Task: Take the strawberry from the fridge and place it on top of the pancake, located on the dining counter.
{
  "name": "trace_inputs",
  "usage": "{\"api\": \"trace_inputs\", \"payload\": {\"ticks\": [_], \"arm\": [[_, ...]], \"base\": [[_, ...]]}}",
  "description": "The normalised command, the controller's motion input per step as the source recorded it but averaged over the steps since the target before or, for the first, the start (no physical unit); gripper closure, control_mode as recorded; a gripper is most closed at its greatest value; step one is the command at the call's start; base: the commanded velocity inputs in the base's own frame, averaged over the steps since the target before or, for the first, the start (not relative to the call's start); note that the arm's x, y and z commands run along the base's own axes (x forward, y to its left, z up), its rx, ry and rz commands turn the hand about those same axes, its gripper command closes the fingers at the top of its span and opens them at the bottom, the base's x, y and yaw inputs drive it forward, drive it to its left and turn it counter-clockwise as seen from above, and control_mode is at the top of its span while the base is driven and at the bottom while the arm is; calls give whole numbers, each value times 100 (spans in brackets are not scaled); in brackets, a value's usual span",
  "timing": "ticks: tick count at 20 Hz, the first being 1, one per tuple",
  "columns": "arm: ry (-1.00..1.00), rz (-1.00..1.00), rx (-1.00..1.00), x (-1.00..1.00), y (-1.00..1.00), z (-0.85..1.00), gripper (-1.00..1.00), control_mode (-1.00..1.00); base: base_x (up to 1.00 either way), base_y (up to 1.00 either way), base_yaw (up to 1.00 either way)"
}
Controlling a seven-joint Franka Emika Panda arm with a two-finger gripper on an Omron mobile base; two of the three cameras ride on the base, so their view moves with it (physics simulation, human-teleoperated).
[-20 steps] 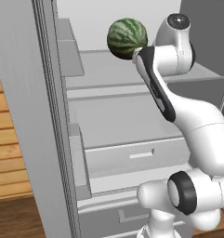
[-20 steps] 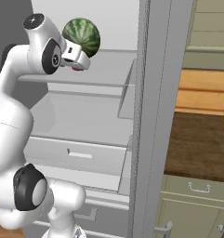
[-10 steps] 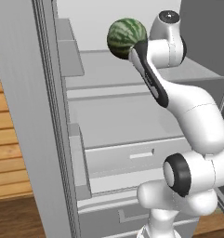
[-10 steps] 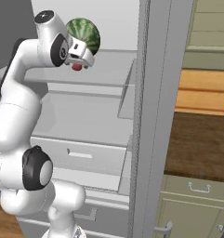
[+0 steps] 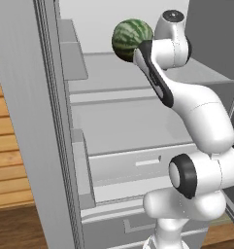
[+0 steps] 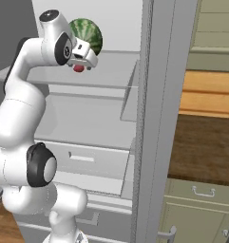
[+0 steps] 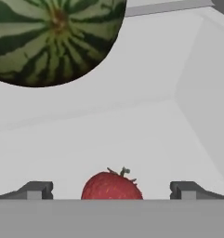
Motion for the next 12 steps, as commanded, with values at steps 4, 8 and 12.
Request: {"api": "trace_inputs", "payload": {"ticks": [4, 8, 12], "arm": [[0, 0, 0, 0, 0, -13, -100, -100], [0, 0, 0, 0, 0, -20, -100, -100], [3, 0, -2, 0, 0, -26, 100, -100]], "base": [[0, 0, 0], [0, 0, 0], [0, 0, 0]]}}
